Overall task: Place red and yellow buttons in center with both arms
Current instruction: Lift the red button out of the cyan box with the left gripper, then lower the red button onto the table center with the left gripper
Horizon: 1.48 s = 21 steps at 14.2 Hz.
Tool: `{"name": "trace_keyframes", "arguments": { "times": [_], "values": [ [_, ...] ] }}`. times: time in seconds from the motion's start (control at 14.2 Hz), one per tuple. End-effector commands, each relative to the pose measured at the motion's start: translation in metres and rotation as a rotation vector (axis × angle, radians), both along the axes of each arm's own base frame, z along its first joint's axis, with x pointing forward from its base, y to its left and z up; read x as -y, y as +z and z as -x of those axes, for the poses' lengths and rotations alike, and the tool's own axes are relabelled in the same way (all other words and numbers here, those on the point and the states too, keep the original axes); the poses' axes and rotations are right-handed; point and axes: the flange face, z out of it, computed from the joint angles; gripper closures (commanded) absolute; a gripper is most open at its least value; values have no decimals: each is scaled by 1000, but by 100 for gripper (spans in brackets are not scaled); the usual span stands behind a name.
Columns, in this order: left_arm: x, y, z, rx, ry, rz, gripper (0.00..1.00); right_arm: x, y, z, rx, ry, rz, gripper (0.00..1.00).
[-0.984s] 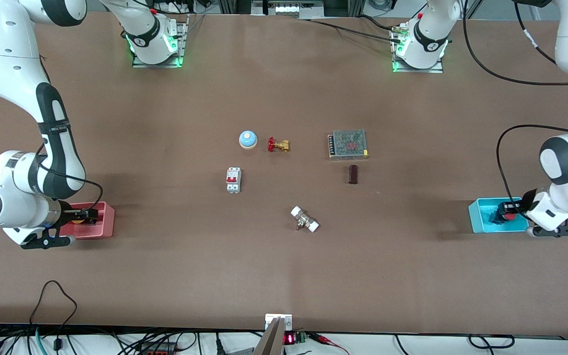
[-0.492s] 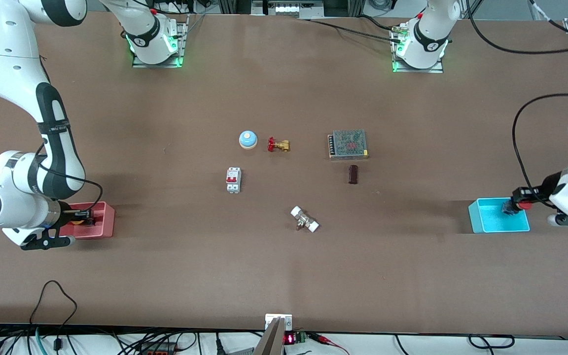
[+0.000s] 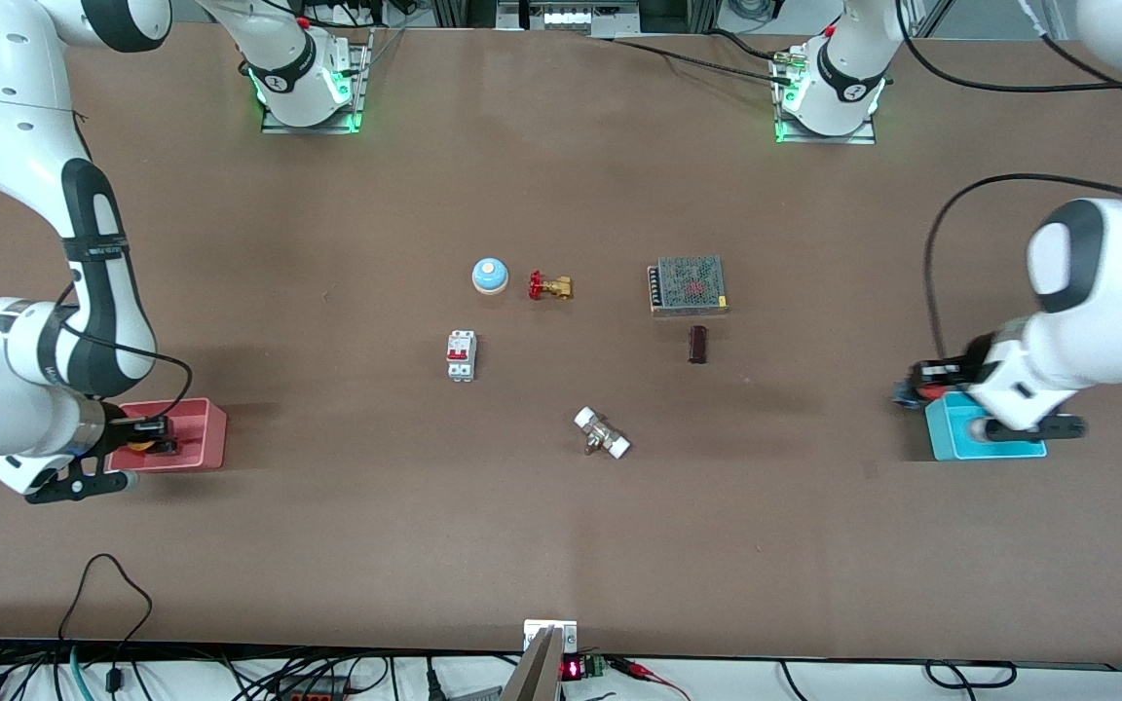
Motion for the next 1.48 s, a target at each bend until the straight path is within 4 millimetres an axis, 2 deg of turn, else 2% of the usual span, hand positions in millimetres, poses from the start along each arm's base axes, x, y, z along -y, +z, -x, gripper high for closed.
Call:
{"name": "trace_keyframes", "arguments": {
  "times": [0.0,0.07,0.28,0.35,0.42,0.63,0.7,0.91,0.98,1.05,1.2,1.27,1.41],
  "values": [
    [55,-22,3,-38,47,-29,79,-3,43,-6,-18,21,3,66],
    [75,-34,5,-56,75,-38,79,-7,56,-7,-26,18,-3,66],
    [115,-57,6,-48,140,-42,79,-28,93,0,-52,-5,-20,66],
    [126,-64,7,-40,152,-40,79,-38,97,2,-62,3,-23,66],
    [136,-75,12,-38,159,-39,79,-53,97,5,-90,-1,-35,66],
    [144,-101,25,-10,162,-25,77,-121,100,9,-108,-87,-39,66],
    [148,-107,29,-1,159,-20,76,-142,98,10,-106,-85,-38,66],
    [152,-114,33,3,154,-17,71,-199,73,17,-106,-100,-97,66],
    [153,-115,34,1,150,-17,65,-213,64,20,-98,-91,-100,66],
    [153,-120,35,-7,150,-18,54,-229,58,22,-86,-101,-96,67],
    [159,-120,35,-6,143,-17,42,-258,49,26,-77,-137,-85,67],
    [160,-117,33,-1,141,-16,40,-275,40,29,-81,-158,-78,67],
    [156,-109,30,8,143,-17,27,-300,26,35,-86,-165,-67,66]
  ]
}}
